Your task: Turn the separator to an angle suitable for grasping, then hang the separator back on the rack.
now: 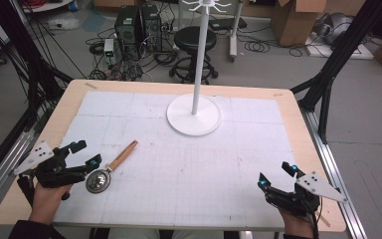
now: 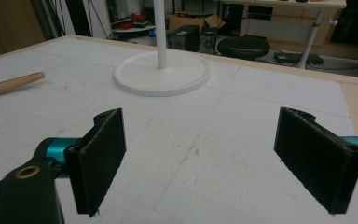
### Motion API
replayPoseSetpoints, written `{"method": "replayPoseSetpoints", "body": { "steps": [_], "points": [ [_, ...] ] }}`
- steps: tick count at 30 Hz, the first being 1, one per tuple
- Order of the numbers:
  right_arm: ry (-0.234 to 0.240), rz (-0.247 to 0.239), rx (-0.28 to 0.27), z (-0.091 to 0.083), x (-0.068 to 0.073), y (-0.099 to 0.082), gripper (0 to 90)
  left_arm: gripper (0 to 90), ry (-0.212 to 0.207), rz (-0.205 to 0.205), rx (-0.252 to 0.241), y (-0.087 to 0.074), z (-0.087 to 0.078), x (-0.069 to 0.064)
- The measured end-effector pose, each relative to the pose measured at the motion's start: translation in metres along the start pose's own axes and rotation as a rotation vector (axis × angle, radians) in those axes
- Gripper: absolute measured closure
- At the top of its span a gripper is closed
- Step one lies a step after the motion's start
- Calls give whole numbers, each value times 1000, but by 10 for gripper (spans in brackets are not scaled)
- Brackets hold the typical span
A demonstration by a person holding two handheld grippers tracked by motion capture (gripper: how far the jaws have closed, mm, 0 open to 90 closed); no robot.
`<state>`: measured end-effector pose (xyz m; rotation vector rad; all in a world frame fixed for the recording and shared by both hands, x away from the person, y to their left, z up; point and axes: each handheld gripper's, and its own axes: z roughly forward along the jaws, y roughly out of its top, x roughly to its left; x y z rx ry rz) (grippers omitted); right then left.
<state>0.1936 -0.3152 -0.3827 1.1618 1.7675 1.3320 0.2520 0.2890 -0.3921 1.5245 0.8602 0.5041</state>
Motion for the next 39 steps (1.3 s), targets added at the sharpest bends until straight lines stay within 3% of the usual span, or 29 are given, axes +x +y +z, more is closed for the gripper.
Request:
{"method": "replayPoseSetpoints", "body": {
  "steps": [11,22,27,28,35,39],
  "points": [
    [-2,0,3,-1,-1,-1,150,184,25,23,31,-2,5,1],
    [-7,4,10,-1,-1,-1,150,182,23,24,41,-3,6,2],
    [8,-9,17,2,0,-1,150,173,38,45,49,-4,9,3],
    [17,-14,23,3,1,-1,150,173,45,47,81,-4,14,3],
    [20,-4,27,3,-1,-3,150,176,71,72,186,-5,38,2],
    [22,-6,35,5,0,-3,150,171,58,23,233,-5,50,3]
  ]
}}
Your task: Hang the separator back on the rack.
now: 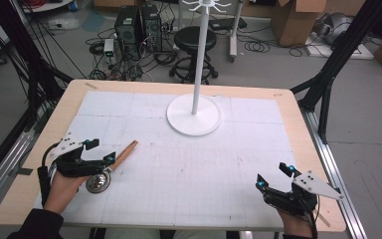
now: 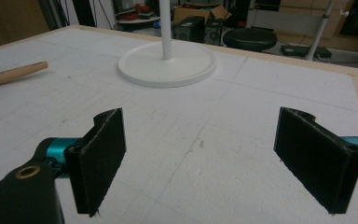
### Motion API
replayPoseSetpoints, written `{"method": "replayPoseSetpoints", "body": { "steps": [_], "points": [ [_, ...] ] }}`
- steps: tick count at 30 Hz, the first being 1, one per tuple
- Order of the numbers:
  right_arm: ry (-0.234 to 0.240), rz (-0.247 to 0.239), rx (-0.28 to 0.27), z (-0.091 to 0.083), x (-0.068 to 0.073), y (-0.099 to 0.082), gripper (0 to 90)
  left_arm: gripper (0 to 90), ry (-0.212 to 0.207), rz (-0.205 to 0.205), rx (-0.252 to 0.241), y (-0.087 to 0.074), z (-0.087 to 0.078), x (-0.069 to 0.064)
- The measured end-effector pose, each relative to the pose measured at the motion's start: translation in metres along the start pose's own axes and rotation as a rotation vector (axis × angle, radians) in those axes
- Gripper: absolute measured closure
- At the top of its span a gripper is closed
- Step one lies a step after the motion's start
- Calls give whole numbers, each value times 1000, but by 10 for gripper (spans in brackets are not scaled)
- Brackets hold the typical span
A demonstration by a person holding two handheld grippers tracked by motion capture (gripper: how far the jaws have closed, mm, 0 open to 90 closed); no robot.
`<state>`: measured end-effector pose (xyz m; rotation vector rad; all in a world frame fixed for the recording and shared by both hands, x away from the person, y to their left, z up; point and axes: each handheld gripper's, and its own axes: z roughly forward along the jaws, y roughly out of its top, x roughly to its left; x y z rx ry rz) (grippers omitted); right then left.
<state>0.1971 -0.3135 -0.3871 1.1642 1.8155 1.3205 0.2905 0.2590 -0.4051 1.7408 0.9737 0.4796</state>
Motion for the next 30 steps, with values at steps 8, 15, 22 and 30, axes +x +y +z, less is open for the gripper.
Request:
{"method": "replayPoseSetpoints", "body": {
  "steps": [8,15,22,30],
  "points": [
    [-5,11,-3,-2,-1,-1,150,192,-2,51,134,13,31,-2],
    [-7,14,-6,-4,-2,-1,150,223,5,59,271,18,61,2],
    [-5,16,-4,-3,-2,-1,150,248,8,84,370,11,74,3],
    [-5,15,-3,-3,-3,-2,150,392,17,97,449,6,78,4]
  ]
}}
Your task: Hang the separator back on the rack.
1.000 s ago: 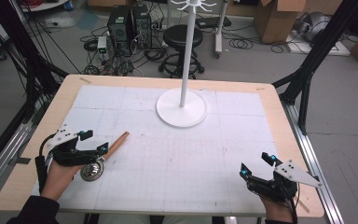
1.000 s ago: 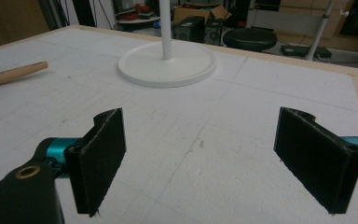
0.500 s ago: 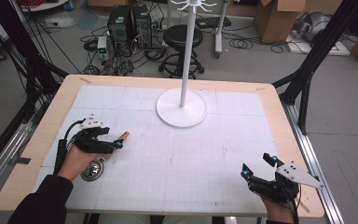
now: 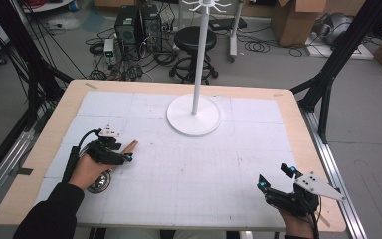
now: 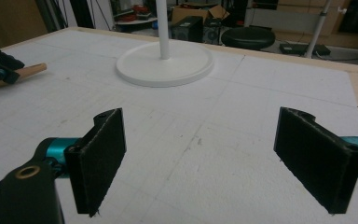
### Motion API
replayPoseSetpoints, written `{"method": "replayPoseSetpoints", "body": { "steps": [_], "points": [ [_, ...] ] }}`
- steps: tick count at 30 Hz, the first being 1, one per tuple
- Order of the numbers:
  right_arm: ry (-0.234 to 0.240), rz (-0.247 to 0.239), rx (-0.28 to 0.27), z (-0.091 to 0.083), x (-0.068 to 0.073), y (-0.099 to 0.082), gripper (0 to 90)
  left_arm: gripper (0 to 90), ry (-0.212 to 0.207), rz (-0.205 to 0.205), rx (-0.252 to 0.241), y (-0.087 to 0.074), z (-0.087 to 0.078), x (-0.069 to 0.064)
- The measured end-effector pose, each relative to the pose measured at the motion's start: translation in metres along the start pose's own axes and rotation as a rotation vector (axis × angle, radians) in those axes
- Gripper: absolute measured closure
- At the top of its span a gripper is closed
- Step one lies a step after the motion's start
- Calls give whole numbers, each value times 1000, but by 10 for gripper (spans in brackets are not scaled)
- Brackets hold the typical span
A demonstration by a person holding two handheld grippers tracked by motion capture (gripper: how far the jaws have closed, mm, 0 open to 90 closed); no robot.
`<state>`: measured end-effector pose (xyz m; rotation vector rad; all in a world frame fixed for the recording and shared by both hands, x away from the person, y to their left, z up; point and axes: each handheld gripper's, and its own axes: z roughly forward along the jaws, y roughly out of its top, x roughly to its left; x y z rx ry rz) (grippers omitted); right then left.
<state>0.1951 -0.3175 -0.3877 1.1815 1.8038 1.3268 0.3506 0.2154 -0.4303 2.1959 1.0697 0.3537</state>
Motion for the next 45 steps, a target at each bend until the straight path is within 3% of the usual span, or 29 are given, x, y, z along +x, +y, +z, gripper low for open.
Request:
{"method": "replayPoseSetpoints", "body": {
  "steps": [16,21,37,45],
  "points": [
    [0,5,5,0,0,0,151,559,35,43,19,2,5,-9],
    [1,5,6,0,0,0,150,628,20,49,20,2,4,-8],
    [2,8,6,0,0,-1,151,671,38,5,34,2,0,-7],
    [2,13,9,0,0,-1,151,673,9,-14,-63,4,-19,-8]
  ]
}}
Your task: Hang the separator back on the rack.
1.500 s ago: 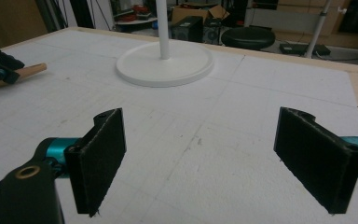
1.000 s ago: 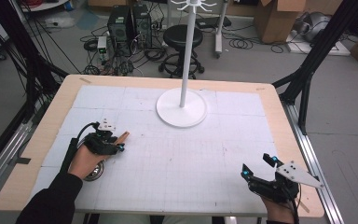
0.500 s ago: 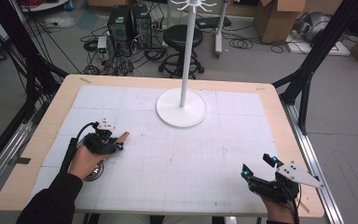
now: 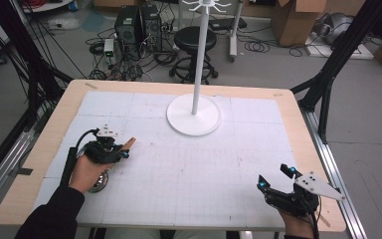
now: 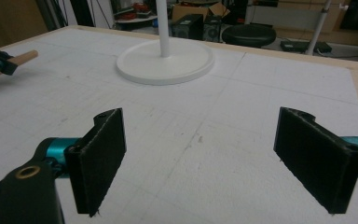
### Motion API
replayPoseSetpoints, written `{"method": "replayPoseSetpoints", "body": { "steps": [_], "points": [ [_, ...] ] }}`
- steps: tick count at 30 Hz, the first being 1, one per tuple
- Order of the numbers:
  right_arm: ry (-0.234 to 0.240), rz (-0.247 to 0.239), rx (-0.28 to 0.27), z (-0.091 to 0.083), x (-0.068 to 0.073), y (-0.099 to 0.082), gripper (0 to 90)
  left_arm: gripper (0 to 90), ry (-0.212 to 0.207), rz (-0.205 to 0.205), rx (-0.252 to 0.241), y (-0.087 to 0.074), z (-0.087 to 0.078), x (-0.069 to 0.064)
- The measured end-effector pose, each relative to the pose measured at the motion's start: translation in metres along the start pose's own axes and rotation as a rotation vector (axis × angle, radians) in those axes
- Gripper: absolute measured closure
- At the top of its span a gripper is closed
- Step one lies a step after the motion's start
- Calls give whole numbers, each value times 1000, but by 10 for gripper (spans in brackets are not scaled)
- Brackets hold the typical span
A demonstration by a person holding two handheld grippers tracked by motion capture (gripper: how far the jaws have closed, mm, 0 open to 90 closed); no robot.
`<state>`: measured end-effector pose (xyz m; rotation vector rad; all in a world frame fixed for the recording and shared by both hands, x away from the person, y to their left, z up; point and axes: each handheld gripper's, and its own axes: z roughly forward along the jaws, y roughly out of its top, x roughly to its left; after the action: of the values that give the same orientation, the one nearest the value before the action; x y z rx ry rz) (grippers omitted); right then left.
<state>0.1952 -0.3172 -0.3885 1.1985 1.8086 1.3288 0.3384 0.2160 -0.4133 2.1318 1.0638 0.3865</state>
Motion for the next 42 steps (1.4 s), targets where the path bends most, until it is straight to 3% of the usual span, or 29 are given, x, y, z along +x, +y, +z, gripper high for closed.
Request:
{"method": "replayPoseSetpoints", "body": {
  "steps": [2,3,6,9,13,14,18,22,25,26,27,32,33,34,37,38,42],
  "points": [
    [0,-3,1,0,0,0,151,673,-9,0,-28,1,-7,-2],
    [0,-2,0,0,0,0,150,673,-26,-10,-77,2,-16,-4],
    [2,-3,1,0,0,0,151,673,-41,-14,-120,3,-24,-7],
    [5,-1,5,1,1,0,151,673,-52,9,-185,3,-39,-14],
    [23,2,-1,1,1,0,151,674,-75,12,-230,3,-47,-19],
    [30,1,-6,1,2,1,151,674,-92,21,-267,3,-54,-24],
    [40,7,-10,1,2,1,151,674,-106,43,-309,3,-60,-32],
    [95,30,-27,2,3,3,151,673,-163,70,-363,3,-67,-42],
    [165,16,-25,4,7,4,150,673,-222,107,-403,3,-69,-51],
    [175,12,-22,5,8,4,151,673,-248,103,-420,3,-70,-53],
    [175,12,-22,5,8,4,151,673,-248,103,-420,3,-70,-53],
    [277,13,-22,11,17,9,151,673,-351,88,-493,2,-73,-59],
    [315,21,-28,13,21,12,151,674,-364,87,-503,2,-74,-60],
    [315,21,-28,13,21,12,151,674,-380,83,-515,2,-74,-62],
    [378,38,-51,16,27,16,152,673,-415,93,-526,2,-75,-66],
    [421,47,-61,18,31,19,164,673,-424,108,-527,2,-75,-70],
    [467,47,-63,22,38,22,164,673,-447,118,-530,2,-74,-75]
  ]
}}
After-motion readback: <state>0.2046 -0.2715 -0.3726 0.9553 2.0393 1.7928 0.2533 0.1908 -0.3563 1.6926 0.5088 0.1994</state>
